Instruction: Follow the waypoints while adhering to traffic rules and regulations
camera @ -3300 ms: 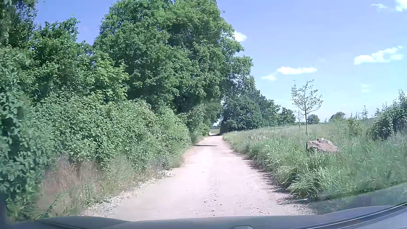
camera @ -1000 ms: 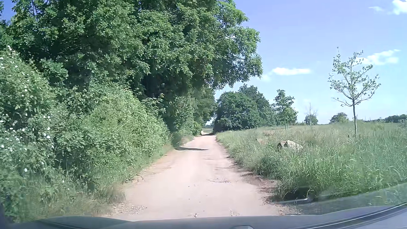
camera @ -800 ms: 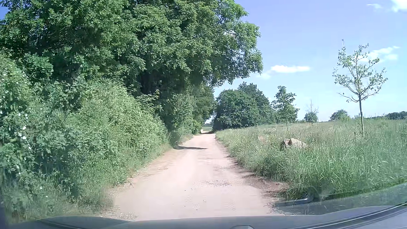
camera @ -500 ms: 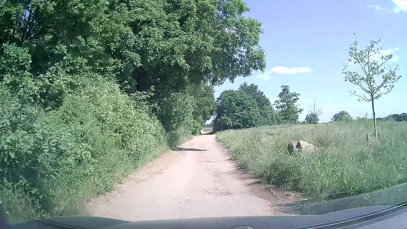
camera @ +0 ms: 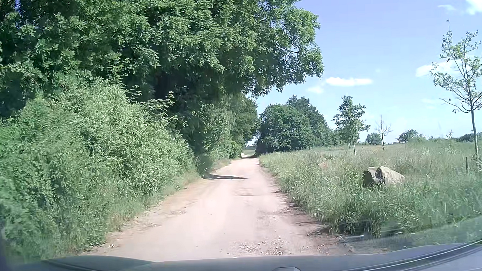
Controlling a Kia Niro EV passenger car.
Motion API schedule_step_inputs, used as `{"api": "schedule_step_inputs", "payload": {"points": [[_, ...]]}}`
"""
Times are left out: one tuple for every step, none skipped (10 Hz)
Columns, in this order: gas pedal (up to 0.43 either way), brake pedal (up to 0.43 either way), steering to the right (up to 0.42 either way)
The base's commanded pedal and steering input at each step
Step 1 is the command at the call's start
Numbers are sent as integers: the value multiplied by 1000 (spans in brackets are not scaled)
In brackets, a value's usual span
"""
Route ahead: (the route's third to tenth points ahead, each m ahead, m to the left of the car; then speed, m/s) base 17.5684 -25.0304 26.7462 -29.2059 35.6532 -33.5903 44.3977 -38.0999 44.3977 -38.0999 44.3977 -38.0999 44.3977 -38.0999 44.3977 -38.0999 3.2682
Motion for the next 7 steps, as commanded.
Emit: {"api": "schedule_step_inputs", "payload": {"points": [[0,37,-33],[0,30,-38],[0,30,-41],[0,37,-43],[0,30,-46],[0,37,-54],[0,30,-58]]}}
